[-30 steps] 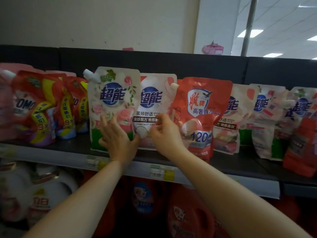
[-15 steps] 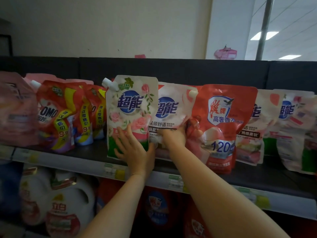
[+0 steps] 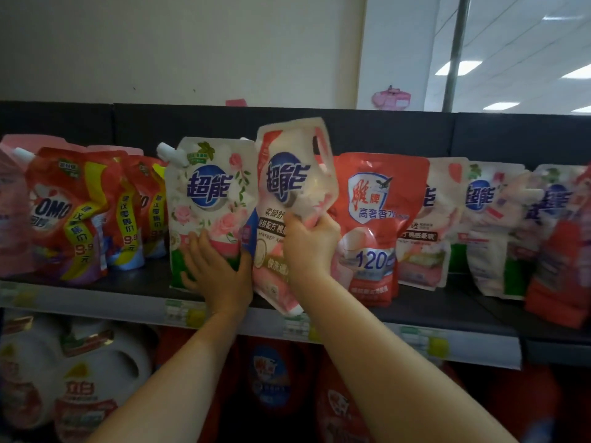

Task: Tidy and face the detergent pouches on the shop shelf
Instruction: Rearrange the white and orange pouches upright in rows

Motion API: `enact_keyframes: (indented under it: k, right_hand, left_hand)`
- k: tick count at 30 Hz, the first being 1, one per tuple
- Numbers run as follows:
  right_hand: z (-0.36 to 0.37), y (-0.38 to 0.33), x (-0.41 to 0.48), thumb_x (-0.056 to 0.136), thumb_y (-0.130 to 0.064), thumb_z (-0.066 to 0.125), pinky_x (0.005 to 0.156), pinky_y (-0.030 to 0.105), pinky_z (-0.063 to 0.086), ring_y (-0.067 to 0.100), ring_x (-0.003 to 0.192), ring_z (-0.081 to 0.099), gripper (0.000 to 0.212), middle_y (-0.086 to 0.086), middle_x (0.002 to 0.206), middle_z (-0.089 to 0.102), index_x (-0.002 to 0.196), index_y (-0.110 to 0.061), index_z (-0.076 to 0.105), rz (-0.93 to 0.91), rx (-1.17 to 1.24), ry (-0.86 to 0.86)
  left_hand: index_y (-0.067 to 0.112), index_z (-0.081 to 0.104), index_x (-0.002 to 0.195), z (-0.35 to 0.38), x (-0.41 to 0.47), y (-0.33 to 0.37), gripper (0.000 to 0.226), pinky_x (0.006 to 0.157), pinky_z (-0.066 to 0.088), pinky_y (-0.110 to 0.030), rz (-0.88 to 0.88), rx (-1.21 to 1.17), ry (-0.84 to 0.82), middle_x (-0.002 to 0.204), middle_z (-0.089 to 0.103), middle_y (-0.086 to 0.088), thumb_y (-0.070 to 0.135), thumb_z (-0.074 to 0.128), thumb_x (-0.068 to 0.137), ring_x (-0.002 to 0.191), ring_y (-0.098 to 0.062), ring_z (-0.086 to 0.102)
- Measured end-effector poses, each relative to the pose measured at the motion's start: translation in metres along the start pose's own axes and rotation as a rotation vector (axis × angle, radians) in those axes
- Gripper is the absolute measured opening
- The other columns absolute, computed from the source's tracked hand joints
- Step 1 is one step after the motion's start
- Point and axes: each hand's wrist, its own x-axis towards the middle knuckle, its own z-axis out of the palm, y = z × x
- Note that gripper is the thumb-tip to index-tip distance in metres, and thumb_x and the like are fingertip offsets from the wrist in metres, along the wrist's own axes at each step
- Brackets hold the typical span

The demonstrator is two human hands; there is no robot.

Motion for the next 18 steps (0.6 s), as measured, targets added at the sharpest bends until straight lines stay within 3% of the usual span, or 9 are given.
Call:
enact_keyframes:
  k: [3,6,8,10,13,16,18]
  right_hand:
    - [-0.025,-0.030,-0.005,0.087,-0.008,0.064,0.057,0.043,0.054,0.023,0.061,0.060,0.023,0.008,0.064,0.062,0.067,-0.016,0.057,0.010,0.107,-0.019]
    - [-0.057,-0.047,-0.001,0.085,-0.018,0.071,0.057,0.044,0.053,0.024,0.060,0.057,0.033,0.012,0.063,0.059,0.055,-0.018,0.056,-0.005,0.153,0.067]
    - [-0.080,-0.056,0.003,0.082,-0.030,0.074,0.062,0.057,0.053,0.031,0.063,0.056,0.033,0.020,0.070,0.059,0.061,-0.010,0.058,-0.024,0.155,0.100]
    - [-0.103,-0.065,0.007,0.080,-0.036,0.074,0.070,0.066,0.051,0.043,0.069,0.061,0.033,0.027,0.078,0.064,0.062,-0.013,0.060,-0.043,0.153,0.118]
    - [-0.140,-0.072,0.017,0.081,-0.033,0.074,0.074,0.055,0.057,0.033,0.077,0.072,0.023,0.014,0.080,0.073,0.066,-0.018,0.066,-0.077,0.204,0.162]
    - [-0.172,-0.069,0.030,0.080,-0.035,0.075,0.072,0.047,0.058,0.026,0.068,0.071,0.029,0.007,0.070,0.073,0.060,-0.016,0.068,-0.142,0.173,0.262]
    - [-0.188,-0.060,0.043,0.080,-0.041,0.074,0.068,0.046,0.057,0.026,0.065,0.068,0.036,0.007,0.066,0.071,0.058,-0.013,0.064,-0.177,0.078,0.321]
  left_hand:
    - [0.014,0.016,0.149,0.001,0.001,0.018,0.084,0.114,0.007,-0.058,-0.104,0.046,-0.064,0.159,0.009,-0.008,0.045,0.061,0.085,0.146,-0.029,0.005]
    - [0.005,0.025,0.143,-0.003,-0.010,0.051,0.076,0.114,0.014,-0.057,-0.197,0.030,-0.039,0.154,0.018,-0.016,0.038,0.062,0.086,0.142,-0.036,0.015]
    - [0.003,0.040,0.129,-0.005,-0.026,0.073,0.057,0.108,0.026,-0.053,-0.023,-0.118,0.014,0.139,0.035,-0.018,0.037,0.058,0.086,0.130,-0.035,0.032]
    - [0.008,0.049,0.110,-0.004,-0.046,0.096,0.040,0.095,0.039,-0.036,0.267,-0.437,-0.021,0.113,0.049,-0.007,0.040,0.052,0.086,0.108,-0.018,0.045]
    - [0.021,0.047,0.098,-0.001,-0.073,0.133,0.029,0.072,0.047,-0.019,0.329,-0.827,-0.369,0.092,0.056,0.009,0.046,0.053,0.085,0.084,0.001,0.056]
    - [0.022,0.044,0.109,0.011,-0.092,0.157,0.040,0.072,0.055,-0.022,0.268,-0.947,-0.618,0.098,0.064,0.008,0.030,0.072,0.081,0.089,-0.003,0.066]
    - [0.017,0.042,0.112,0.024,-0.104,0.168,0.042,0.075,0.053,-0.017,0.242,-1.004,-0.705,0.103,0.063,0.009,0.014,0.073,0.083,0.093,0.003,0.064]
